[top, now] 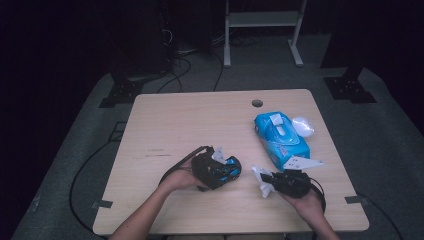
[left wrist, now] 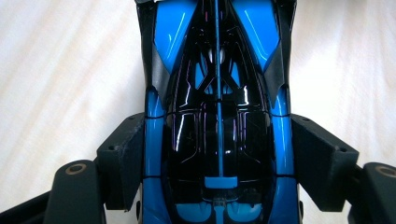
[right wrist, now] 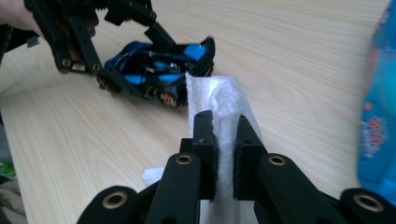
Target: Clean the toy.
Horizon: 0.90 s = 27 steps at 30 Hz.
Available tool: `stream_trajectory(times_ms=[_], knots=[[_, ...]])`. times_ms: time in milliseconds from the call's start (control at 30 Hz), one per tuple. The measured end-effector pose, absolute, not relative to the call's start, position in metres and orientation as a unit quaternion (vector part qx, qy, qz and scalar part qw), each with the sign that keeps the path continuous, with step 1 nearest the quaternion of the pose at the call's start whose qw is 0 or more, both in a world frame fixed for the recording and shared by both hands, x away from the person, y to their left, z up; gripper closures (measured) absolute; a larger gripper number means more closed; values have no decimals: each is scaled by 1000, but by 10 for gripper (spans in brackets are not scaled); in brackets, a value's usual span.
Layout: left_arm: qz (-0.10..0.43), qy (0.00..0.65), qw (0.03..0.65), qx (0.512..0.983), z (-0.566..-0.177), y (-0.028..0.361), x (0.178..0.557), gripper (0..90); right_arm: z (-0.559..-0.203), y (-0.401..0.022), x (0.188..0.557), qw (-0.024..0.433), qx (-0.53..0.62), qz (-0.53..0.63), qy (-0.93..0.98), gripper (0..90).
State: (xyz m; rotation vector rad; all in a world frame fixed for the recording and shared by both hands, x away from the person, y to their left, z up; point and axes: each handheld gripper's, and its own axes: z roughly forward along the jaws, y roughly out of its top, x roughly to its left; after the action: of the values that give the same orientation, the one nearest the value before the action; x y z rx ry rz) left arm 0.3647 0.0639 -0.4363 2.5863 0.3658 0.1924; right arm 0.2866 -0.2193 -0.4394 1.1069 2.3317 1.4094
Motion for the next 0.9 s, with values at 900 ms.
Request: stream_trajectory(times_ms=[900], knots=[[80,177,276,941,-440,55,405,210,-454,-255,292,119,402,442,793,544]])
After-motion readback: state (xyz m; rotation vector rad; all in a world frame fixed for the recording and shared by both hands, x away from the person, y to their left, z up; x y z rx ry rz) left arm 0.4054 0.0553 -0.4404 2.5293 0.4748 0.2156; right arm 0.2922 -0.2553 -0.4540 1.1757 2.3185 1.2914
